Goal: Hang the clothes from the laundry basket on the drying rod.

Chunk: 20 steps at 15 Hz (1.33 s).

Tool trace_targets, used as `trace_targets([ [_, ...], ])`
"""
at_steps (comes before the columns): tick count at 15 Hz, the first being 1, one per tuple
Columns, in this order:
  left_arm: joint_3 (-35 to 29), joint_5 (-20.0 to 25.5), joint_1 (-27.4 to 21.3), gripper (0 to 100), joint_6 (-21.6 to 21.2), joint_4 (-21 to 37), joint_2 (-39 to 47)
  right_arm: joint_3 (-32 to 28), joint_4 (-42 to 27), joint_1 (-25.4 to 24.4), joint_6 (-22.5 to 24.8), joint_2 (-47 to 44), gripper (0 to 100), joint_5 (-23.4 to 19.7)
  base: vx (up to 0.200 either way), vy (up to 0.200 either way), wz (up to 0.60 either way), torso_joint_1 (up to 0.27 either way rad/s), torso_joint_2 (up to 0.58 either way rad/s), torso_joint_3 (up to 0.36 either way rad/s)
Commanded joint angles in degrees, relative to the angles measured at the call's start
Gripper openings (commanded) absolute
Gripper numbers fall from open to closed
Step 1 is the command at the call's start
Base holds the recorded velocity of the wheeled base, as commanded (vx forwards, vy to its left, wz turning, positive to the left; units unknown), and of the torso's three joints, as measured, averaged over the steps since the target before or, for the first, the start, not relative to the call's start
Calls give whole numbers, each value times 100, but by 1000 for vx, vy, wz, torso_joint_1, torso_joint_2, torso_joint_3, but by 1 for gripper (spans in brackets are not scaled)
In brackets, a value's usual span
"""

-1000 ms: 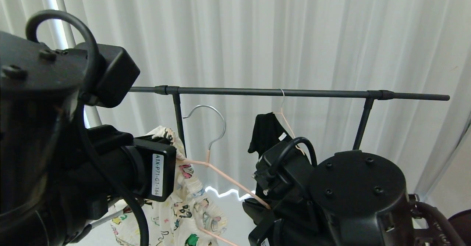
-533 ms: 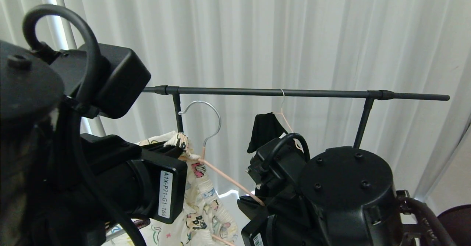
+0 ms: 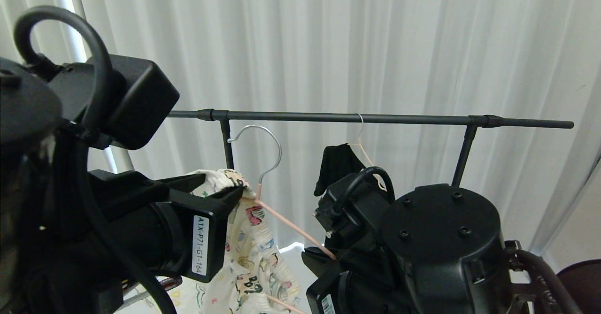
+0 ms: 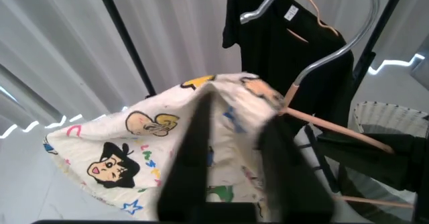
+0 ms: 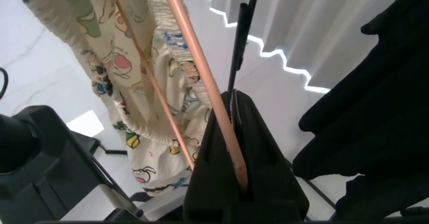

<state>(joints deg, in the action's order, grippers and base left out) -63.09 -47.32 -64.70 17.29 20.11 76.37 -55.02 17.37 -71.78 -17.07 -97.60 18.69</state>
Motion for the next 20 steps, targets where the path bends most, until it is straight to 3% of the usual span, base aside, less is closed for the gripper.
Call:
trace_targets([
  [1, 68, -5, 71, 100, 3, 1, -61, 8, 3, 24, 2, 57, 0, 12, 0, 0, 0, 0, 0, 0],
  [6, 745, -22, 141, 100, -15, 10, -641, 44, -6, 199, 10, 180, 0, 56, 0, 0, 0, 0, 0, 0],
  [10, 1167, -22, 141, 100, -366, 1, -1213, 175, -6, 305, 19, 224, 0, 118, 0, 0, 0, 0, 0, 0],
  [13, 1703, 13, 308, 100, -753, -16, -1925, 703, -6, 322, 72, 566, 0, 65, 0, 0, 0, 0, 0, 0],
  [17, 2090, 21, 308, 100, -806, -16, -2399, 1309, 12, 314, 283, 1067, 0, -269, 0, 0, 0, 0, 0, 0],
  [18, 2107, 39, 247, 100, -841, -25, -2417, 1529, 65, 314, 555, 1296, 0, -524, 0, 0, 0, 0, 0, 0],
  [20, 2107, 74, -87, 100, -885, -210, -2417, 1705, 425, 314, 705, 1357, 0, -621, 0, 0, 0, 0, 0, 0],
])
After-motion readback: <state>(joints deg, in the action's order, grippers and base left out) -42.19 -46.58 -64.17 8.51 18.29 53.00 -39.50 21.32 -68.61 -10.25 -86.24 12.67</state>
